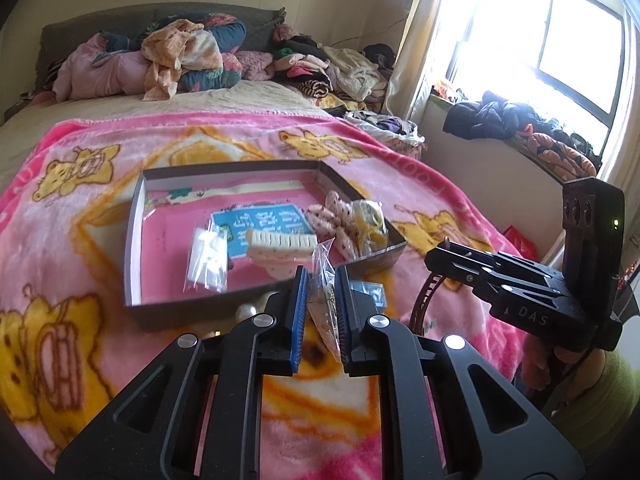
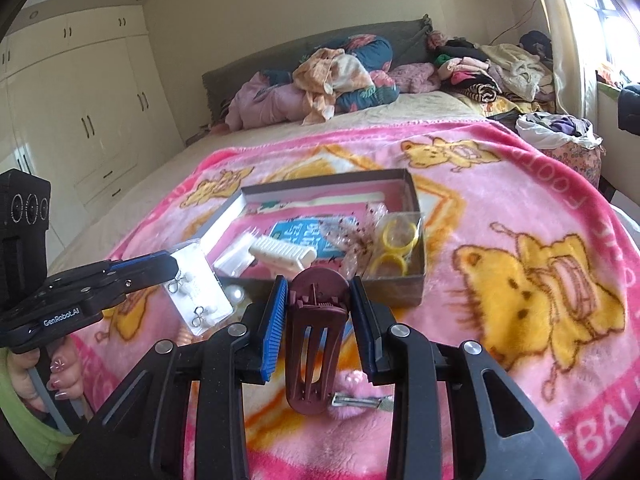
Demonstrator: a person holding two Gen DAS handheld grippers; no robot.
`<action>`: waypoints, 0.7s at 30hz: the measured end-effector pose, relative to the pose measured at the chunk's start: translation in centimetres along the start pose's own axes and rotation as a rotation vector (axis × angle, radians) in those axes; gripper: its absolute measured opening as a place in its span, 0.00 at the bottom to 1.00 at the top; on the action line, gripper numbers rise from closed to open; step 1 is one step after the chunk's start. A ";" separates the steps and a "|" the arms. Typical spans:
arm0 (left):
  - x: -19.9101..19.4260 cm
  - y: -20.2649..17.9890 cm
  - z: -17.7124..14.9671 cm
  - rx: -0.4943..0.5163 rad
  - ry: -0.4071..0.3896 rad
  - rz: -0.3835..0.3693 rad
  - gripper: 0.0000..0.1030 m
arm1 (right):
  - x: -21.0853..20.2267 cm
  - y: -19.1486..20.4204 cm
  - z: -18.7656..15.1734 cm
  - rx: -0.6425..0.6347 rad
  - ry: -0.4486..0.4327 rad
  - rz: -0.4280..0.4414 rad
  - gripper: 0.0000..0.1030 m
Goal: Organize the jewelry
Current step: 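Carry the earring packet and maroon clip into the box and open both tools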
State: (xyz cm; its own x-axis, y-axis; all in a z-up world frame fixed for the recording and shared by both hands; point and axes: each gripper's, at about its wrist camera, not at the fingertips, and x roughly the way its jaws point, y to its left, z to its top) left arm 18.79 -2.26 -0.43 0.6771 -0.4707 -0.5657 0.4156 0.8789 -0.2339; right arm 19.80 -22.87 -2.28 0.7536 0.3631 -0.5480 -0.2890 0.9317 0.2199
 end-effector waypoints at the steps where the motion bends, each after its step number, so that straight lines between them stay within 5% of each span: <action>1: 0.1 0.0 0.2 -0.001 -0.004 0.000 0.07 | -0.1 -0.1 0.2 -0.001 -0.005 -0.002 0.29; 21: 2.3 4.0 3.7 -0.074 -0.058 0.067 0.07 | 2.1 -1.6 4.7 -0.027 -0.037 -0.067 0.29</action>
State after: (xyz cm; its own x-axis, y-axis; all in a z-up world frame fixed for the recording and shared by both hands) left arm 24.26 -0.13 0.25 0.7371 -0.4121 -0.5357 0.3234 0.9110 -0.2559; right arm 24.62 -23.68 0.02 0.7931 0.3000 -0.5301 -0.2530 0.9539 0.1614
